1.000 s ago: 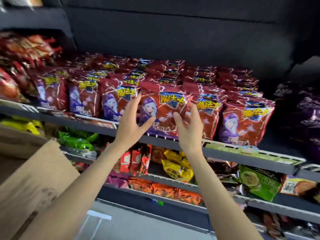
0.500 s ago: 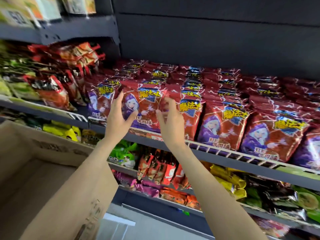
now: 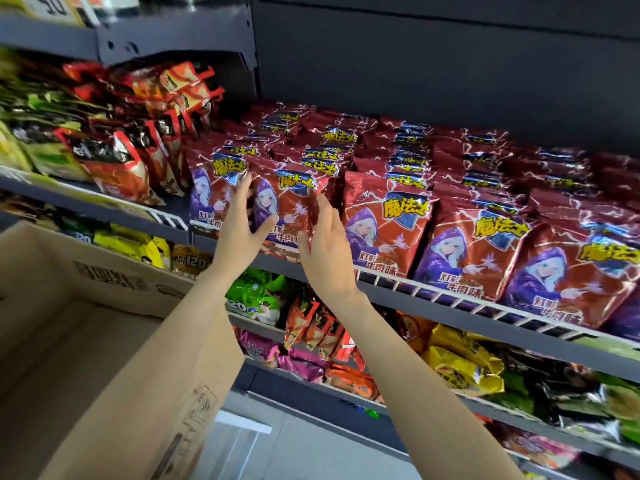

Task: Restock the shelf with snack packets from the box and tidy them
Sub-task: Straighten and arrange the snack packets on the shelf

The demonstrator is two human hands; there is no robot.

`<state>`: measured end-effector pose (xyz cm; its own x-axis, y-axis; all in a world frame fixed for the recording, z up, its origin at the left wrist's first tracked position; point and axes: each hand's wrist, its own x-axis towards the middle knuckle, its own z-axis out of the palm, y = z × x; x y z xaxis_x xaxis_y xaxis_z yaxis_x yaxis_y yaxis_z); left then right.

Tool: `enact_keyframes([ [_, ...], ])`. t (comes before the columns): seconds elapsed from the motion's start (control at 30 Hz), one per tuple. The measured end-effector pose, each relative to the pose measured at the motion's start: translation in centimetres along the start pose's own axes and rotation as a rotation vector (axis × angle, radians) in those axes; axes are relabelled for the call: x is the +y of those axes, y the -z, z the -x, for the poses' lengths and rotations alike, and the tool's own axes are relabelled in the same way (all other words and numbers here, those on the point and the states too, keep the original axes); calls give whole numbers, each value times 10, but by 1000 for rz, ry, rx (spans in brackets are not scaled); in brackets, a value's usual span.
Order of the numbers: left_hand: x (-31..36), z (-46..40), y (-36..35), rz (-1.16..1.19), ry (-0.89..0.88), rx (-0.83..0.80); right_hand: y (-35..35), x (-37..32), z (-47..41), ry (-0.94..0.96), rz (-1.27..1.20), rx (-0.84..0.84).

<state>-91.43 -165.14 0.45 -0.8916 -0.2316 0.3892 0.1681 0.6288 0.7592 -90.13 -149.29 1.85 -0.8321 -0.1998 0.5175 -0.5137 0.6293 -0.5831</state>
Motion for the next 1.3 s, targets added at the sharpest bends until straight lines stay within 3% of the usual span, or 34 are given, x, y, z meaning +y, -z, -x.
enact_keyframes([
  [0.13,7,-9,3,74,126,-86,-4,2,0,-28,130,-32],
  [0.27,8,-15,5,145,103,-139,-11,-10,0,-166,-95,-122],
  [0.43,15,-29,6,310,71,-91,-11,-17,-13,-180,-202,35],
  [0.63,2,-18,8,98,84,-217,-28,-12,-14,-293,82,144],
  [0.73,14,-17,8,-39,86,-204,-35,-11,-14,-319,182,151],
  [0.87,18,-18,9,-307,-26,-163,-25,-17,-20,-385,348,42],
  [1.03,10,-15,10,-316,-87,-181,-14,-19,-14,-407,397,-7],
  [1.2,4,-17,1,-153,10,-152,-15,-22,-3,-336,169,153],
  [1.3,6,-3,-4,-61,-156,99,-7,-18,18,-135,202,373],
])
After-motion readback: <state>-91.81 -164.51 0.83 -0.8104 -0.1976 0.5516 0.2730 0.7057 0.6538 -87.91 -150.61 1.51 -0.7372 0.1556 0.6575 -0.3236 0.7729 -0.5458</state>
